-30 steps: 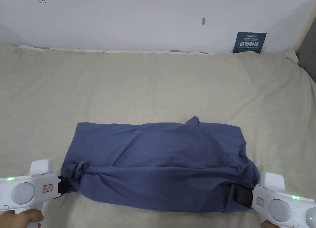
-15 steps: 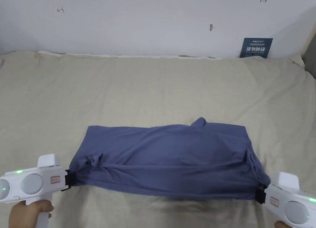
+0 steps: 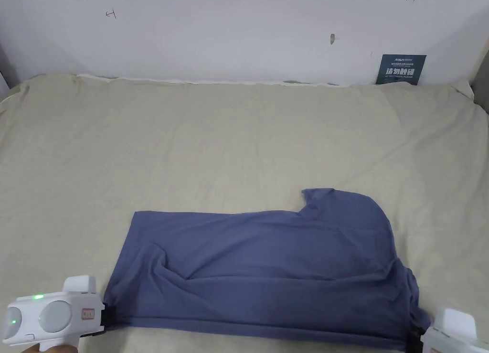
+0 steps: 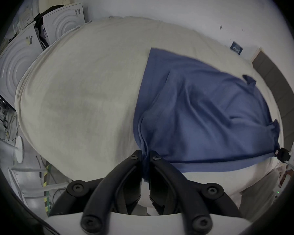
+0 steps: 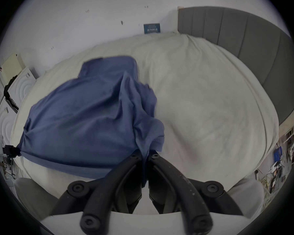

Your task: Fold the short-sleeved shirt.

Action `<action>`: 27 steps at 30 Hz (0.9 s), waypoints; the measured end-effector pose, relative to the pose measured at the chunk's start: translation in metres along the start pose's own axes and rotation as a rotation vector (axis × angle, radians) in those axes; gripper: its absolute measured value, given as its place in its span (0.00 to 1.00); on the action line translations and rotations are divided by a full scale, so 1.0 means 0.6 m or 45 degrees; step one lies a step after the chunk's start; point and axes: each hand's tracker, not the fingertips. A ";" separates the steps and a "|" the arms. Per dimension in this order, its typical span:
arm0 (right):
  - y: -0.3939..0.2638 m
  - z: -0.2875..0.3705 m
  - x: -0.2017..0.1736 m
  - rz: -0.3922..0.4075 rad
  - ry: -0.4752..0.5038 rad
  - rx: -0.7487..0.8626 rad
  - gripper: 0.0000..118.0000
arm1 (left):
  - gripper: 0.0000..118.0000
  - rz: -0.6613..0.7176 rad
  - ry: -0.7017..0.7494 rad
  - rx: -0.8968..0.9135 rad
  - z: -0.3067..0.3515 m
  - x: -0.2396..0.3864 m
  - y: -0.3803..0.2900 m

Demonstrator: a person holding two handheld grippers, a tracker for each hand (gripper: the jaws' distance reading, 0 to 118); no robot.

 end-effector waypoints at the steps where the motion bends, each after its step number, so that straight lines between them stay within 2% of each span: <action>1: -0.006 -0.006 -0.001 -0.004 -0.002 -0.008 0.06 | 0.07 0.001 -0.003 -0.003 -0.006 0.002 -0.003; 4: -0.006 -0.001 -0.006 -0.016 -0.007 -0.003 0.07 | 0.09 0.018 0.023 0.018 0.000 0.013 0.002; 5: 0.001 -0.009 0.002 -0.018 -0.006 0.000 0.08 | 0.17 0.025 0.026 0.021 0.007 0.016 0.006; 6: 0.007 -0.002 0.000 -0.019 -0.009 0.006 0.14 | 0.32 0.035 0.035 0.024 0.015 0.018 0.009; 7: 0.016 0.012 -0.004 -0.021 -0.018 0.047 0.24 | 0.54 0.057 0.038 0.041 0.035 0.021 0.012; 8: 0.027 0.029 -0.007 -0.016 -0.005 0.126 0.44 | 0.79 0.095 -0.035 0.128 0.054 0.024 0.017; 9: 0.039 0.047 -0.010 -0.010 0.008 0.183 0.61 | 0.92 0.108 -0.081 0.190 0.075 0.028 0.022; 10: 0.053 0.066 -0.015 -0.006 0.018 0.249 0.75 | 0.97 0.119 -0.117 0.271 0.096 0.034 0.028; 11: 0.068 0.090 -0.023 -0.004 0.022 0.328 0.88 | 0.96 0.123 -0.133 0.365 0.125 0.041 0.038; 19: 0.154 0.268 -0.110 0.118 0.083 0.863 0.90 | 0.95 -0.029 -0.168 1.007 0.307 0.147 0.072; 22: 0.162 0.299 -0.137 0.173 0.052 1.008 0.88 | 0.91 -0.093 -0.122 1.136 0.331 0.178 0.072; 23: 0.162 0.307 -0.146 0.193 0.037 1.045 0.81 | 0.82 -0.083 -0.091 1.195 0.331 0.189 0.070; 24: 0.160 0.310 -0.151 0.217 0.029 1.073 0.70 | 0.69 -0.093 -0.077 1.223 0.332 0.196 0.068; 25: 0.159 0.316 -0.156 0.222 0.016 1.095 0.55 | 0.49 -0.107 -0.087 1.247 0.333 0.203 0.065; 26: 0.157 0.318 -0.161 0.225 0.019 1.101 0.25 | 0.11 -0.103 -0.097 1.245 0.331 0.208 0.063; 27: 0.156 0.318 -0.163 0.225 0.028 1.103 0.04 | 0.02 -0.107 -0.105 1.238 0.327 0.212 0.063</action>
